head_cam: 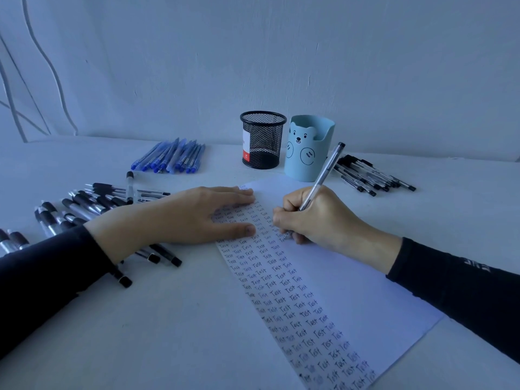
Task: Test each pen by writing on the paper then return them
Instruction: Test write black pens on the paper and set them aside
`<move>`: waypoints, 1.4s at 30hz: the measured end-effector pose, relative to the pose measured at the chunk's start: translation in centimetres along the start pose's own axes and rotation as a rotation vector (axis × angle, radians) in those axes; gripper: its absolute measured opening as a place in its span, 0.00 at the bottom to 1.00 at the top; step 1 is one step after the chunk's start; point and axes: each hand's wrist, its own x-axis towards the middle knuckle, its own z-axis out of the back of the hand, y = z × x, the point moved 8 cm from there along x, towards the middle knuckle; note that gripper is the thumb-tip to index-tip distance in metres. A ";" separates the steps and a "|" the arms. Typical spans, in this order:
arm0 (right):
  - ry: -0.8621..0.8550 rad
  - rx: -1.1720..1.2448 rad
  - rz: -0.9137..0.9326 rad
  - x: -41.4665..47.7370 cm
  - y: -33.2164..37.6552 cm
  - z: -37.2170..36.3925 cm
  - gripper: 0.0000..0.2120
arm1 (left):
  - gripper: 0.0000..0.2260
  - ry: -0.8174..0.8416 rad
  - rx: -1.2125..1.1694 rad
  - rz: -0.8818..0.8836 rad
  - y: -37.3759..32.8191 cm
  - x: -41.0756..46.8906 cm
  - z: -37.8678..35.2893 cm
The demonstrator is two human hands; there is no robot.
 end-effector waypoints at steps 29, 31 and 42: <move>-0.043 0.192 -0.088 0.7 0.0 2.1 0.17 | 0.39 0.034 0.010 -0.006 -0.2 -0.2 0.0; -0.008 0.346 -0.136 1.1 -0.2 2.3 0.19 | 0.39 0.041 0.010 -0.005 -0.3 -0.2 0.0; -0.006 0.501 -0.154 2.2 -0.9 3.9 0.22 | 0.40 0.037 0.008 0.007 -0.2 -0.2 0.0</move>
